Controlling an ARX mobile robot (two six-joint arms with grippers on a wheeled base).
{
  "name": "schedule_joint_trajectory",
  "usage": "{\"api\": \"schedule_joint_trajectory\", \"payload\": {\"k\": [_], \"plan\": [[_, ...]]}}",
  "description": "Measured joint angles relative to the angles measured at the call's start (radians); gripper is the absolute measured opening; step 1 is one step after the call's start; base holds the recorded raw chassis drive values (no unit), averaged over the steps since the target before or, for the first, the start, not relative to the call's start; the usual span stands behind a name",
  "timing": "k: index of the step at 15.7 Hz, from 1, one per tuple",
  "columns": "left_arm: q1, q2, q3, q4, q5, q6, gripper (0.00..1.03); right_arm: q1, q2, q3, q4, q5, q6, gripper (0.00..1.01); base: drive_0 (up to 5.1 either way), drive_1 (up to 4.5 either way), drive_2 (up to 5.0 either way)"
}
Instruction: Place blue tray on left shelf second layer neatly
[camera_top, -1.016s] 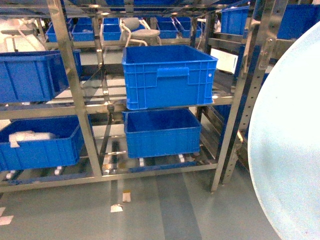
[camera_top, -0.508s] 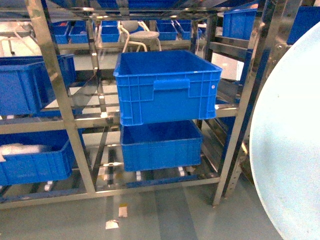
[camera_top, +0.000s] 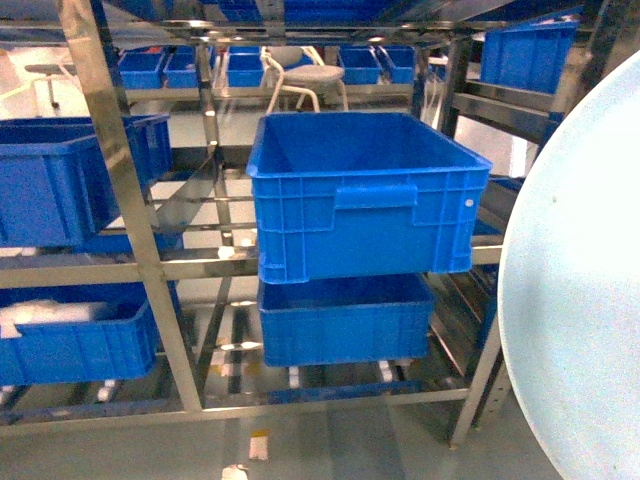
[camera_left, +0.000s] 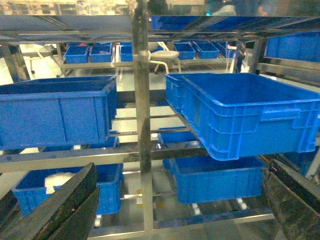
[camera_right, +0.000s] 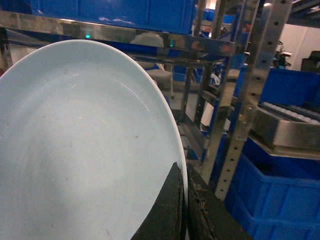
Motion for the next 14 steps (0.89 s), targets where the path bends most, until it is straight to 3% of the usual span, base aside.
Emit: {"api": "schedule_joint_trajectory", "payload": {"k": [11,14], "plan": [[0.0,0.0,0.0,0.0,0.0,0.0,0.98,0.001,0.001,0.0,0.005,0.0,0.0,0.02,1.4,5.54,-2.6],[0.003,0.0,0.0,0.005,-0.002,0.0,0.98,0.001,0.006,0.0,0.003,-0.001,0.0,0.02,0.0,0.0,0.0]]}}
